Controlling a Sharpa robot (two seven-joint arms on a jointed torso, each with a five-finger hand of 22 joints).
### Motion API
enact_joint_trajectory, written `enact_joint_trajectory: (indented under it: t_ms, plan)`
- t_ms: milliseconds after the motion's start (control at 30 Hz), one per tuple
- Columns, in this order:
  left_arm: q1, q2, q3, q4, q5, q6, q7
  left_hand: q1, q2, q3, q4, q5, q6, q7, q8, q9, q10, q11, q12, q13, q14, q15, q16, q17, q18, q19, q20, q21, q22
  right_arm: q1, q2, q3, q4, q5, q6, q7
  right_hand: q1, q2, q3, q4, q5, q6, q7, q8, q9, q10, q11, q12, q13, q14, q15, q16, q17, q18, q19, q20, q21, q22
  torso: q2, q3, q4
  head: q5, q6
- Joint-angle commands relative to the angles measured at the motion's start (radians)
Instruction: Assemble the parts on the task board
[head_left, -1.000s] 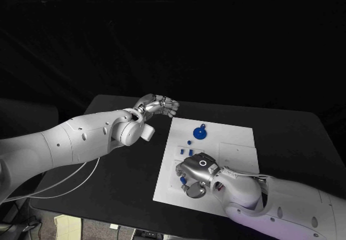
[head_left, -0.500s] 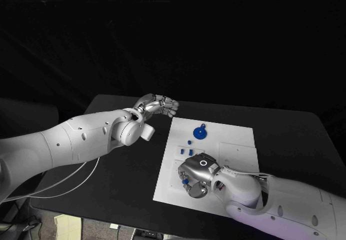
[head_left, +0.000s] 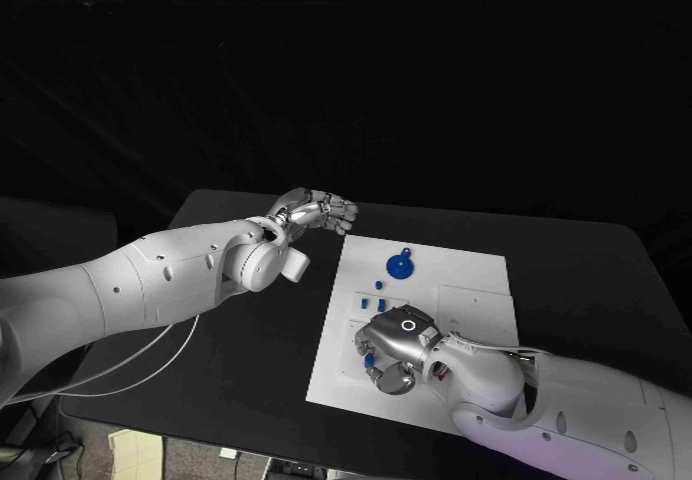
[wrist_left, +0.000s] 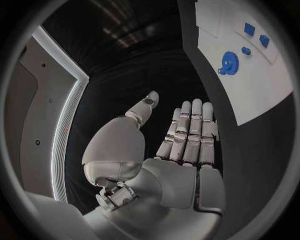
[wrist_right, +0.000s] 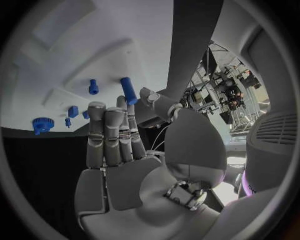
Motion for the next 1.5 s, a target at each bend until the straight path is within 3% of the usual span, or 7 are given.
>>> enact_joint_trajectory:
  t_ms: [33,567,867,1033,1200,1300,1500]
  plan:
    - [0.001,0.001,0.001,0.002,0.005,0.011,0.007,-0.009,-0.003,-0.004,0.005,-0.003,-0.008,0.006,0.001,-0.001,0.000,0.007,-0.005,-0.001,0.001,0.002,-0.006,0.001,0.019,0.003,0.001,-0.004,0.001,0.000,-0.001,0.000,0.000,0.004,-0.037,-0.001,-0.019,0.002,-0.015,-0.014,-0.005,-0.028,0.010,-0.016,-0.006,-0.027,0.010,-0.013,-0.006,-0.005,0.014,0.004,0.000,0.062,-0.014,0.001,-0.001,0.017,0.000,-0.0006,0.0002,-0.001,0.001]
    - [0.001,0.001,0.001,0.001,0.005,0.010,0.007,-0.008,-0.003,-0.004,0.004,-0.003,-0.009,0.006,0.001,-0.002,-0.001,0.007,-0.005,-0.002,0.001,0.002,-0.007,0.002,0.019,0.003,0.001,-0.005,0.002,0.001,-0.029,0.000,0.021,0.046,-0.071,0.020,-0.043,0.001,-0.061,-0.048,-0.005,-0.063,0.026,-0.030,-0.013,-0.072,0.025,-0.011,-0.021,-0.022,0.029,0.005,-0.002,0.062,-0.030,0.004,-0.006,0.016,0.000,-0.0005,0.0009,-0.001,0.001]
    - [0.001,0.000,0.001,-0.001,0.005,0.012,0.010,-0.008,-0.002,-0.003,0.005,-0.003,-0.009,0.006,0.002,-0.002,0.000,0.007,-0.004,-0.002,0.001,0.002,-0.007,0.003,0.020,0.003,0.001,-0.005,0.002,0.061,-0.134,0.024,0.067,0.402,-0.129,0.147,-0.077,0.002,-0.096,-0.024,-0.005,-0.061,0.015,-0.024,-0.011,-0.039,0.014,0.009,-0.016,-0.018,0.018,0.009,-0.006,0.062,-0.022,0.003,-0.003,0.013,-0.001,0.0003,-0.0010,-0.010,0.009]
    - [0.000,0.009,0.000,-0.019,0.005,0.017,0.014,-0.009,-0.001,-0.003,0.005,-0.003,-0.007,0.006,0.003,-0.001,0.002,0.006,-0.003,-0.002,0.003,0.002,-0.007,0.004,0.020,0.004,0.001,-0.005,0.003,0.096,-0.191,0.065,0.057,0.689,-0.068,0.193,-0.087,0.004,-0.112,0.025,-0.007,-0.050,0.019,-0.016,-0.007,0.015,-0.008,0.041,0.005,-0.004,-0.004,0.011,-0.010,0.062,-0.006,-0.002,0.001,0.011,-0.004,0.0015,-0.0014,-0.030,0.020]
    - [-0.003,0.016,0.000,-0.034,0.005,0.023,0.017,-0.009,-0.001,-0.003,0.005,-0.003,-0.007,0.006,0.004,-0.001,0.002,0.006,-0.003,-0.002,0.003,0.002,-0.007,0.004,0.020,0.004,0.001,-0.005,0.003,0.136,-0.236,0.069,0.017,0.848,0.026,0.194,-0.091,0.005,-0.117,0.036,-0.008,-0.048,0.019,-0.014,-0.006,0.030,-0.014,0.050,0.012,-0.002,-0.009,0.011,-0.011,0.062,-0.003,-0.002,0.002,0.011,-0.008,0.0046,-0.0030,-0.055,0.032]
    - [-0.007,0.024,0.000,-0.043,0.005,0.024,0.019,-0.010,0.003,-0.002,0.007,-0.003,0.005,0.001,0.011,0.001,0.014,0.001,0.003,-0.001,0.009,0.000,-0.006,0.007,0.020,0.008,0.000,-0.004,0.006,0.146,-0.259,0.068,-0.011,0.919,0.090,0.181,-0.107,0.025,-0.148,0.066,-0.004,-0.044,-0.004,-0.009,0.000,0.166,-0.053,0.161,0.098,0.009,-0.045,0.014,-0.011,0.062,0.011,-0.003,0.006,0.009,-0.013,0.0073,-0.0052,-0.071,0.036]
    - [-0.021,0.040,-0.001,-0.057,0.005,0.025,0.021,-0.011,0.004,-0.002,0.007,-0.003,0.006,0.000,0.013,0.001,0.015,0.000,0.004,-0.001,0.010,-0.001,-0.006,0.009,0.021,0.009,-0.001,-0.004,0.007,0.150,-0.301,0.068,-0.059,1.011,0.218,0.102,-0.103,0.064,-0.224,0.095,-0.007,-0.043,-0.026,-0.006,0.023,0.040,-0.074,0.499,0.431,0.019,-0.066,0.021,-0.007,0.062,0.022,-0.014,0.005,0.007,-0.023,0.0144,-0.0063,-0.105,0.043]
